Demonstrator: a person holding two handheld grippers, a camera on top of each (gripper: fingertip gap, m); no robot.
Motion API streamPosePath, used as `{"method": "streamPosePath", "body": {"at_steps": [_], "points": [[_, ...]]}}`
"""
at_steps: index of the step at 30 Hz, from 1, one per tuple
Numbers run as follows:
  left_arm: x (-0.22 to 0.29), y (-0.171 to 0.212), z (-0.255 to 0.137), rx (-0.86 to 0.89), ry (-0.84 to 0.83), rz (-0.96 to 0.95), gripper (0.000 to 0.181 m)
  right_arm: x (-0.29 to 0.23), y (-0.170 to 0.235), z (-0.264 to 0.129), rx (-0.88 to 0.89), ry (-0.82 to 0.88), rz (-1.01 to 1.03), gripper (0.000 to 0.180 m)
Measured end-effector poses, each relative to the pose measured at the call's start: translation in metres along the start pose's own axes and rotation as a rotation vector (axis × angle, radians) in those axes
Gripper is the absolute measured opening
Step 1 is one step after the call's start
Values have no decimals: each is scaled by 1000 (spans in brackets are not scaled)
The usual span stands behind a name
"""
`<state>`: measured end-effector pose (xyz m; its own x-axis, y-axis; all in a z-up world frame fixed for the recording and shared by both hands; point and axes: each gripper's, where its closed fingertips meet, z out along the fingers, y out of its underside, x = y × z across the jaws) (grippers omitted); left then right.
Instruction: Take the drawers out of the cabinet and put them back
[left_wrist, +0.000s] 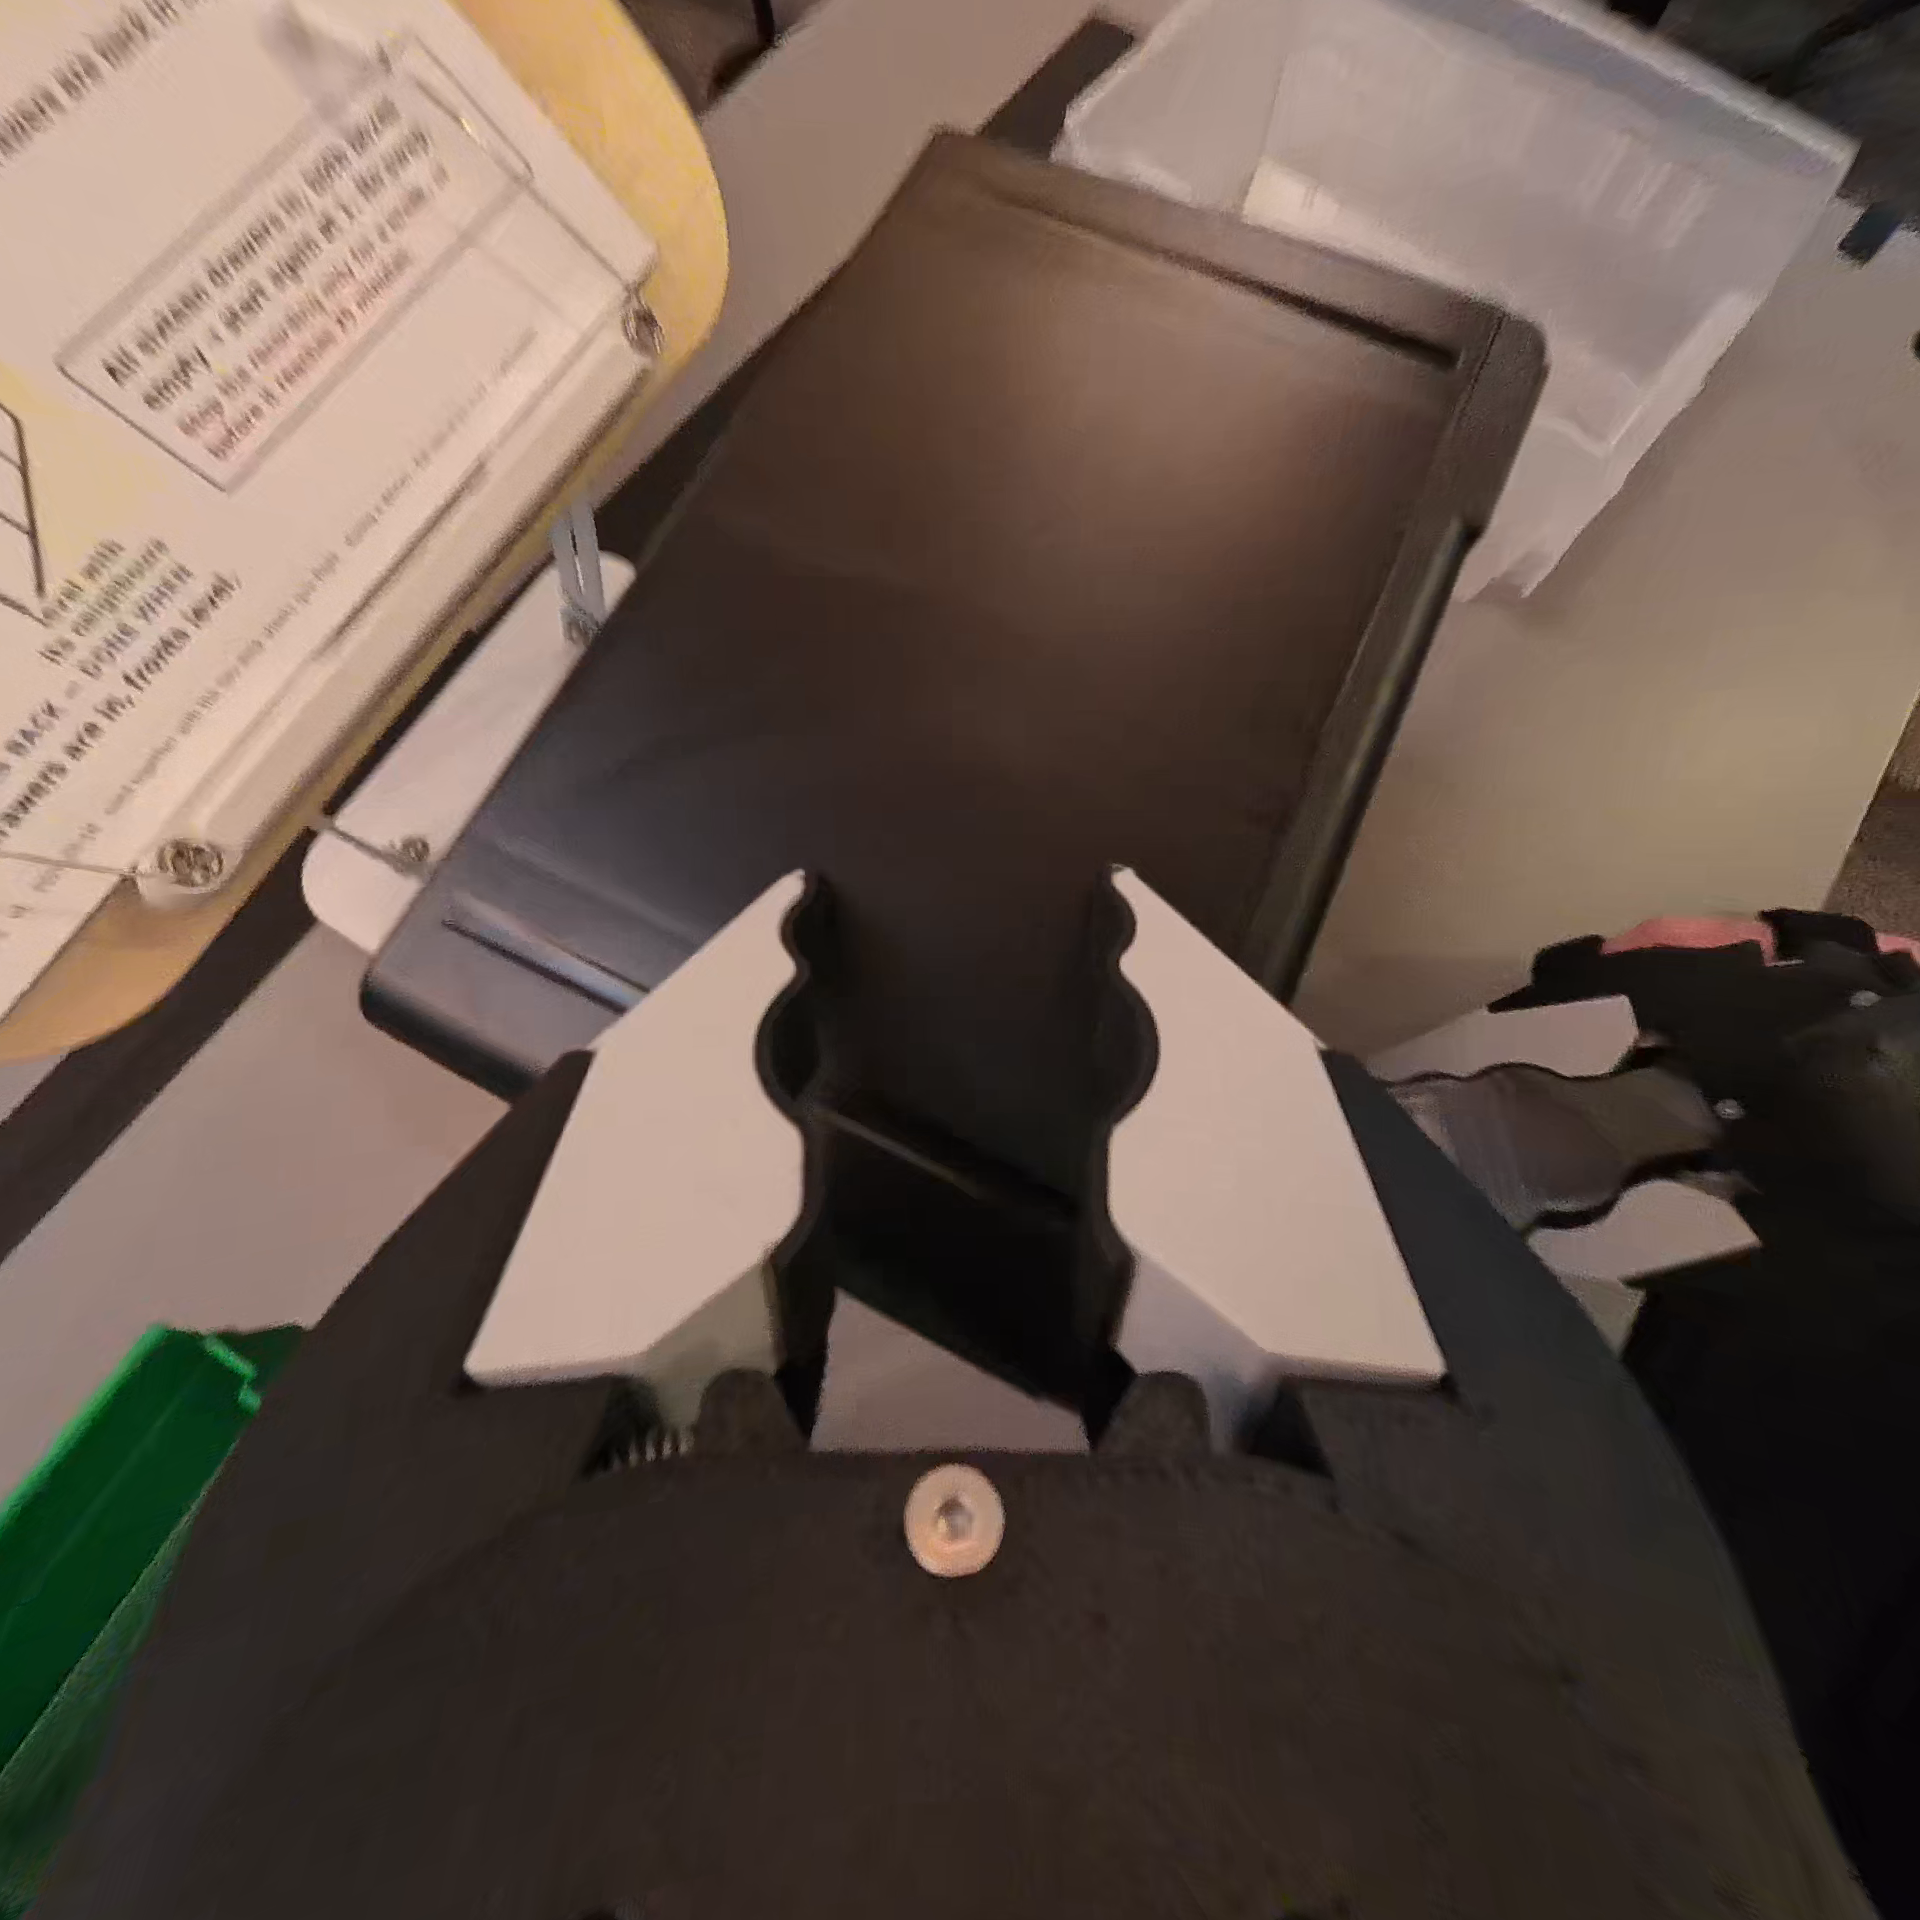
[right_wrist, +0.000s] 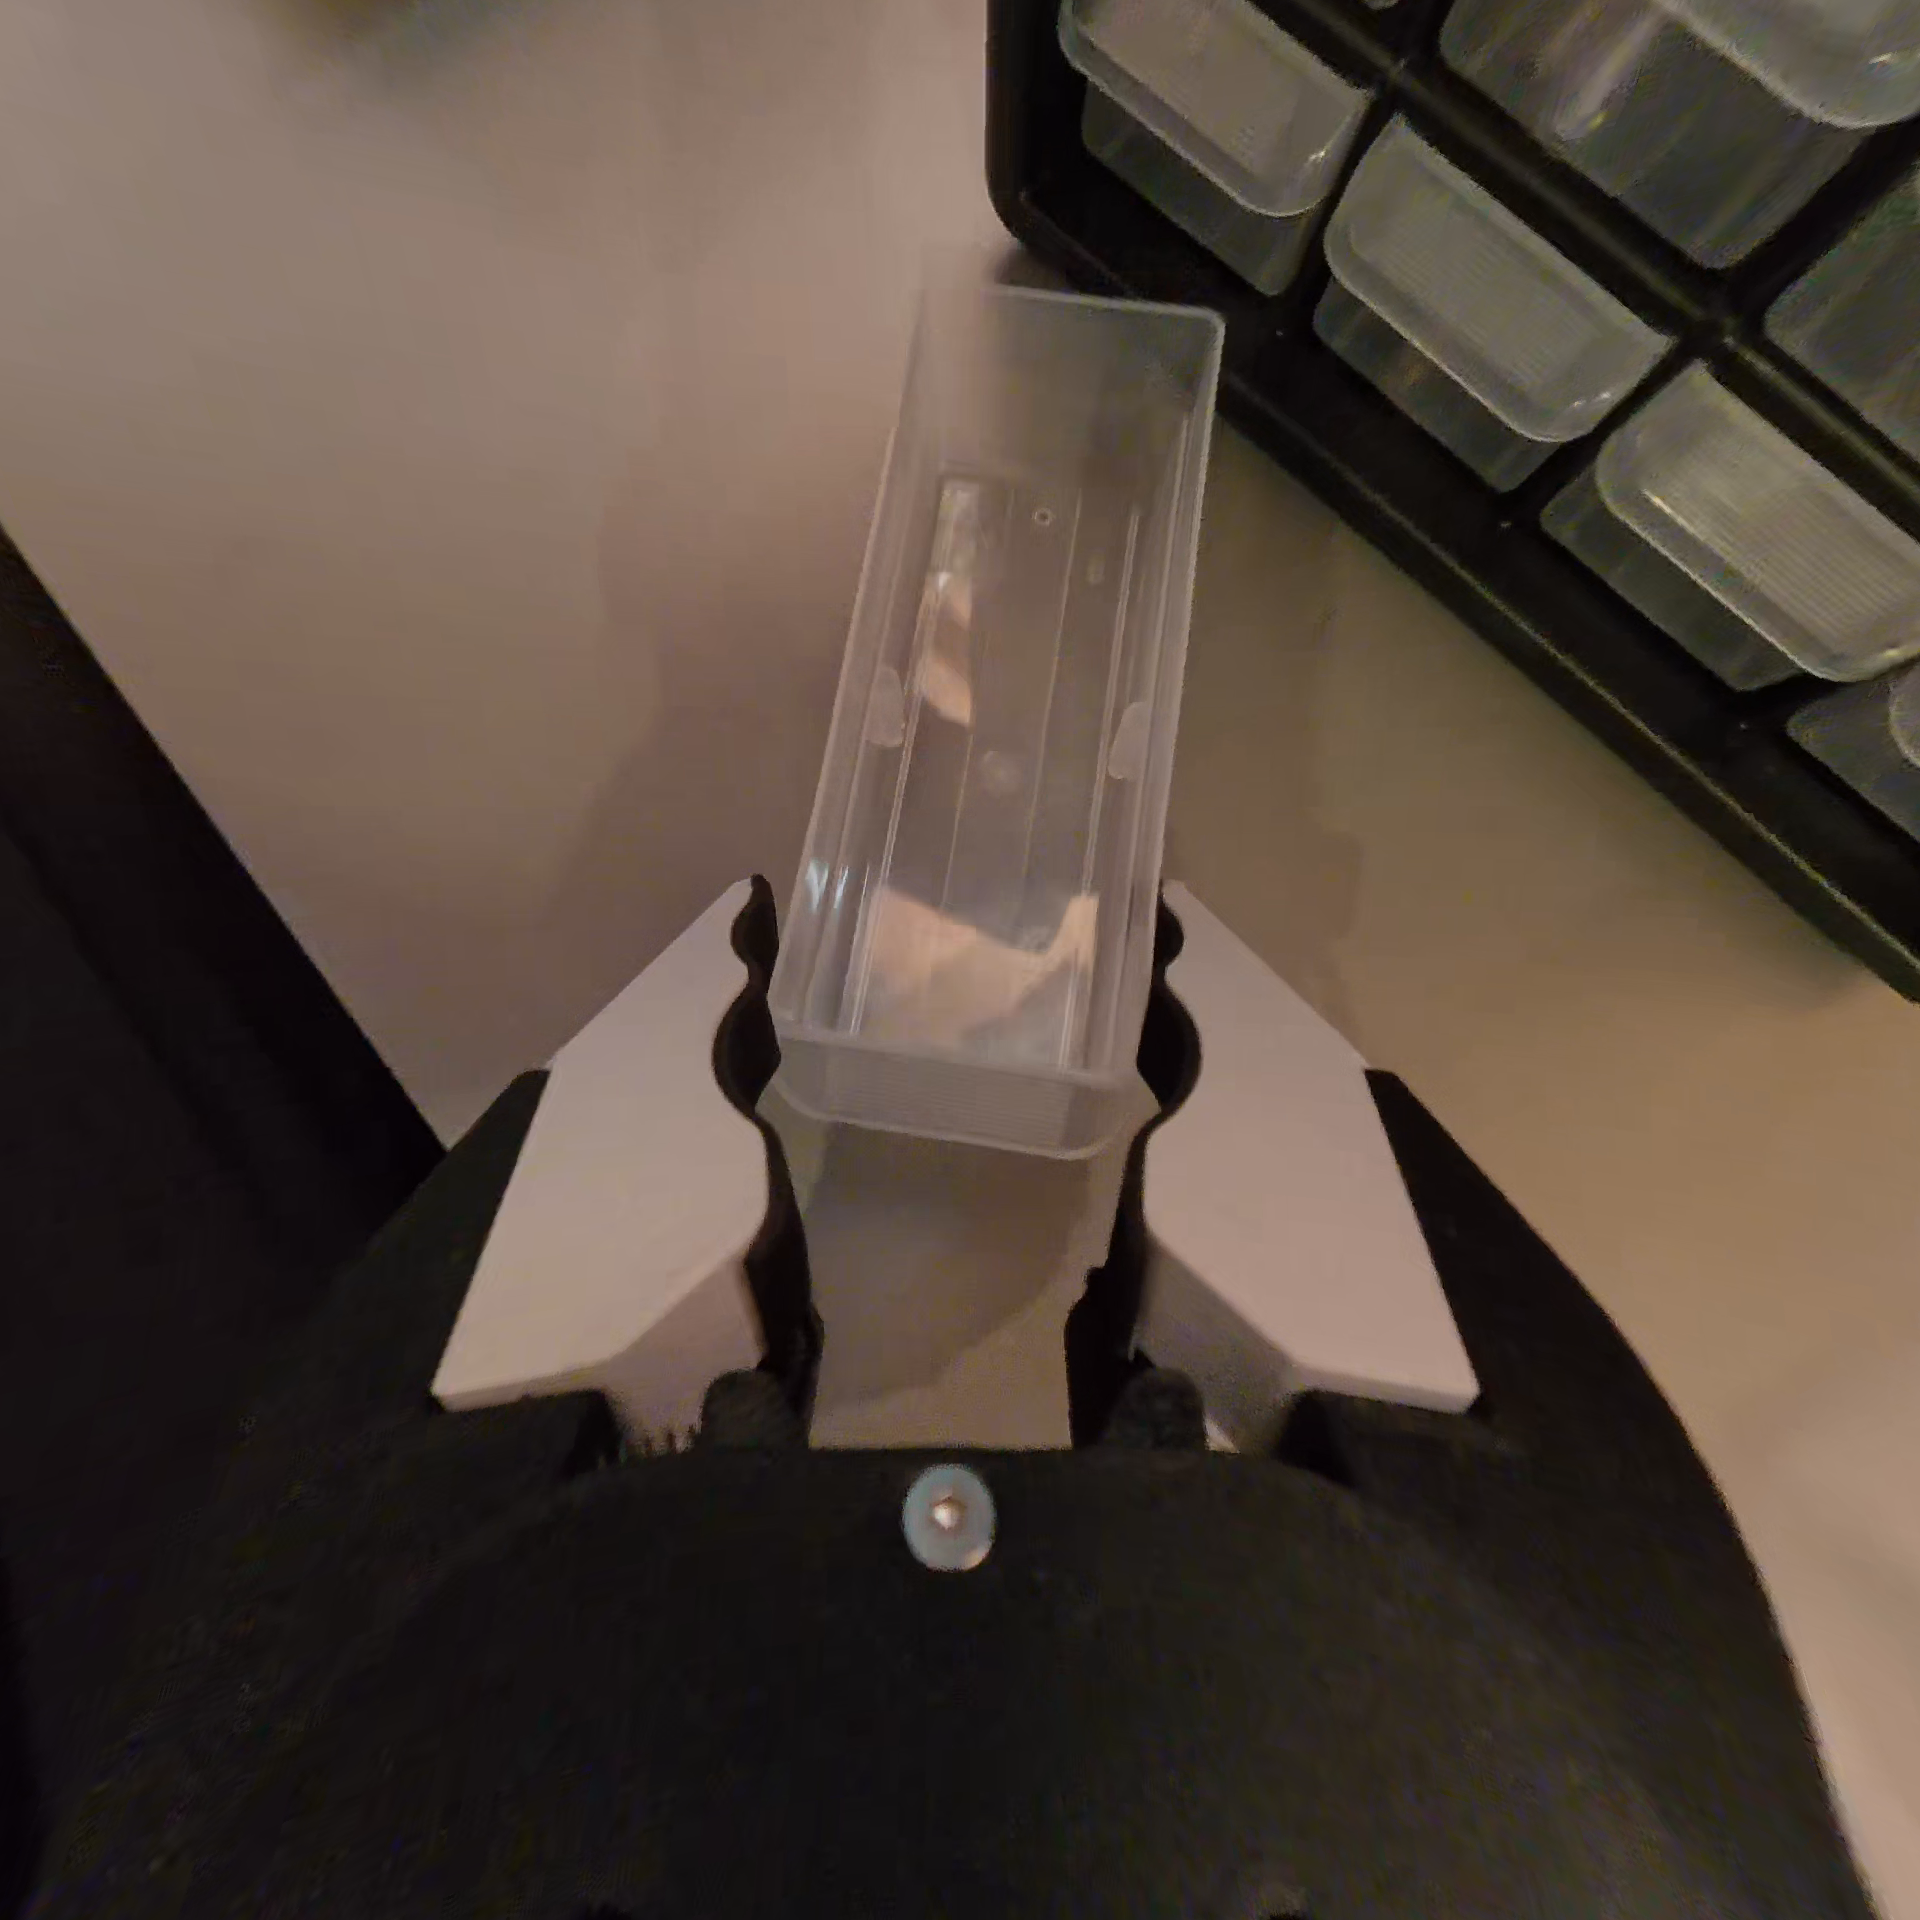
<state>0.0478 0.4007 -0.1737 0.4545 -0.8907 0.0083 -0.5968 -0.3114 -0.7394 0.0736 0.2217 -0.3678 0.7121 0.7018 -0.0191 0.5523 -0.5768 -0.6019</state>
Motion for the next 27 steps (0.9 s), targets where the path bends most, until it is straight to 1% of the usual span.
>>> {"method": "streamPosePath", "body": {"at_steps": [1, 2, 5, 11, 18, 23, 27], "points": [[-3, -2, 2, 14, -5, -3, 44, 0, 0, -5, 5, -6, 9, 70], [-5, -4, 4, 16, -7, -1, 41, 1, 0, -10, 11, -11, 17, 69], [-8, -6, 6, 14, -3, 12, 42, 5, 1, -27, 25, -6, 36, 69], [-13, -10, 10, 56, 19, 16, 33, 27, -8, -72, 103, 19, 121, 68], [-11, -11, 11, 55, 33, 31, 33, 70, -4, -124, 171, 125, 287, 68], [-12, -11, 11, 55, 33, 31, 31, 102, -14, -143, 204, 216, 334, 68], [-10, -11, 12, 56, 40, 38, 28, 114, -22, -145, 212, 246, 351, 68]]}}
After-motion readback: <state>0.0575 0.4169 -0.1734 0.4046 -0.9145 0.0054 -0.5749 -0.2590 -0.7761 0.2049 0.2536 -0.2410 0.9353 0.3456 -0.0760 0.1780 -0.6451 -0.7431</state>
